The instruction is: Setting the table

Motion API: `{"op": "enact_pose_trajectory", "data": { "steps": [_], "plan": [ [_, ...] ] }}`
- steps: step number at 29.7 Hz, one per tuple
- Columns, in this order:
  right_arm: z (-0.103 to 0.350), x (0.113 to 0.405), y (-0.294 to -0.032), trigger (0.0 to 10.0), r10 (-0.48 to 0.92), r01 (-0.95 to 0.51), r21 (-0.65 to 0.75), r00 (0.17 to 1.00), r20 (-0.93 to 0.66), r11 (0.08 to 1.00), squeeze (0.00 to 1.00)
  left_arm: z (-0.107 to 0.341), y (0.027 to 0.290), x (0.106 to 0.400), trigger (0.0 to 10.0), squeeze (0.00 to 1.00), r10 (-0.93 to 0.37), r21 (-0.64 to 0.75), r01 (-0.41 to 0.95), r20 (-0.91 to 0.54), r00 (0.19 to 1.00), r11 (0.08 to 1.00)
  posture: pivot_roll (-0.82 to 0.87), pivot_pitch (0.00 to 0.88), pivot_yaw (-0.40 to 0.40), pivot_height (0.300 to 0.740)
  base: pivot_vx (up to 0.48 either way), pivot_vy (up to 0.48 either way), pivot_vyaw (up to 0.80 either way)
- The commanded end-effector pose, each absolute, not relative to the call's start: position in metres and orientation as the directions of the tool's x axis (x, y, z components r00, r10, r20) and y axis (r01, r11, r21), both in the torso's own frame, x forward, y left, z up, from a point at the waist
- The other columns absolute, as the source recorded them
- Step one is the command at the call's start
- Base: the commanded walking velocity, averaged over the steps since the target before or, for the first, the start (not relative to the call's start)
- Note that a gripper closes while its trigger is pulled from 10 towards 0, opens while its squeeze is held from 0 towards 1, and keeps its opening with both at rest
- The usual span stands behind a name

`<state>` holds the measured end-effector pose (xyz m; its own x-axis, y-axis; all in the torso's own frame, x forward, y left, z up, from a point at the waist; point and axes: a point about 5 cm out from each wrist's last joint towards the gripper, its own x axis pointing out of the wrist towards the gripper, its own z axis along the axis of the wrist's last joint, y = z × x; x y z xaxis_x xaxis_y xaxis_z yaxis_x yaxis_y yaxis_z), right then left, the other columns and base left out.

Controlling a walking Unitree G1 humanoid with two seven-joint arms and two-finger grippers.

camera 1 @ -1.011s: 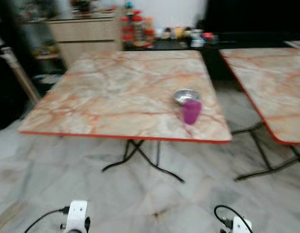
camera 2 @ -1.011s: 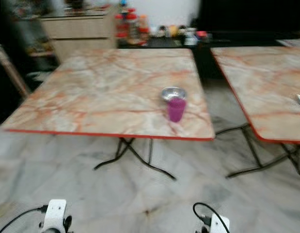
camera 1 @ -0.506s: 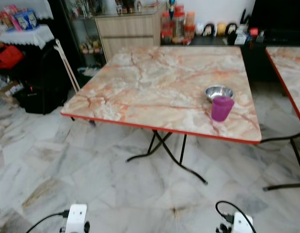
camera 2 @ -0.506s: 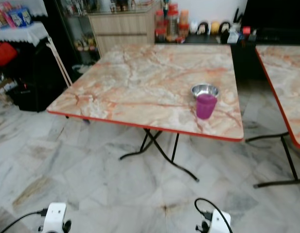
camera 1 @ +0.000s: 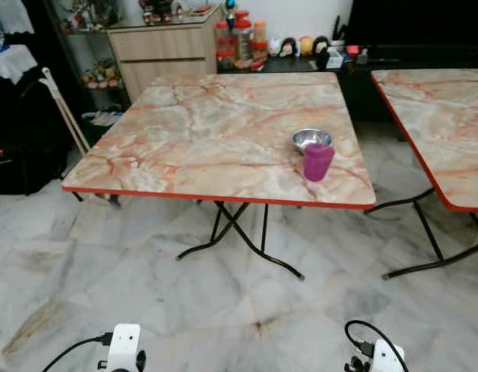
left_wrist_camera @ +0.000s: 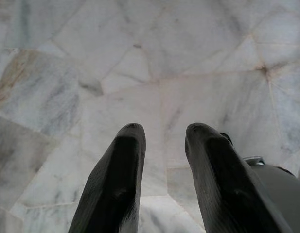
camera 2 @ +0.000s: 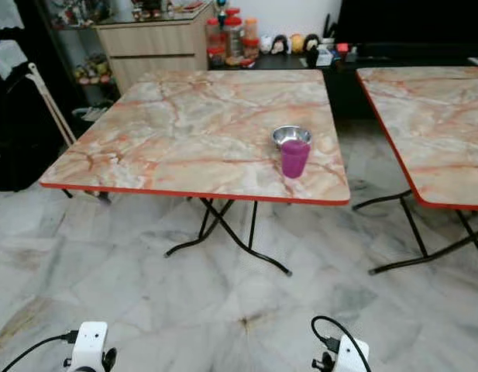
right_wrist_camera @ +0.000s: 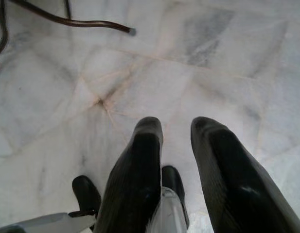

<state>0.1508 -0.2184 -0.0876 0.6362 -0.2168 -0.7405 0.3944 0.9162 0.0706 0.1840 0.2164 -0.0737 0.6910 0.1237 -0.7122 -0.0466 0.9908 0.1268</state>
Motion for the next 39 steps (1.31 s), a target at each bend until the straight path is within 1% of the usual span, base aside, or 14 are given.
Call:
{"op": "enact_pose_trajectory", "data": {
  "steps": [1,3,14,39],
  "plan": [
    [-0.0864,0.1543,-0.2182,10.0,-0.223,0.406,0.076,0.639,-0.736,0.911,0.00,-0.0735,0.2174,0.1845,10.0,0.00,0.128,0.127,-0.053,-0.713,0.690,0.991,-0.05,0.000,0.068,0.740,0.000,0.000,-0.80],
    [-0.0859,0.1548,-0.2190,10.0,-0.223,0.403,0.074,0.642,-0.734,0.912,0.00,-0.0736,0.2172,0.1844,10.0,0.00,0.129,0.128,-0.054,-0.713,0.689,0.990,-0.05,0.000,0.066,0.740,0.000,0.000,-0.80],
    [-0.0851,0.1568,-0.2202,10.0,-0.225,0.399,0.069,0.642,-0.733,0.915,0.00,-0.0742,0.2174,0.1834,10.0,0.00,0.135,0.132,-0.056,-0.716,0.685,0.990,-0.04,0.000,0.064,0.740,0.000,0.000,0.00],
    [-0.0854,0.1565,-0.2190,10.0,-0.224,0.399,0.070,0.642,-0.733,0.914,0.00,-0.0738,0.2211,0.1834,10.0,0.00,0.140,0.160,-0.033,-0.722,0.678,0.987,-0.05,0.000,0.074,0.740,0.332,0.000,0.00]
  ]
}}
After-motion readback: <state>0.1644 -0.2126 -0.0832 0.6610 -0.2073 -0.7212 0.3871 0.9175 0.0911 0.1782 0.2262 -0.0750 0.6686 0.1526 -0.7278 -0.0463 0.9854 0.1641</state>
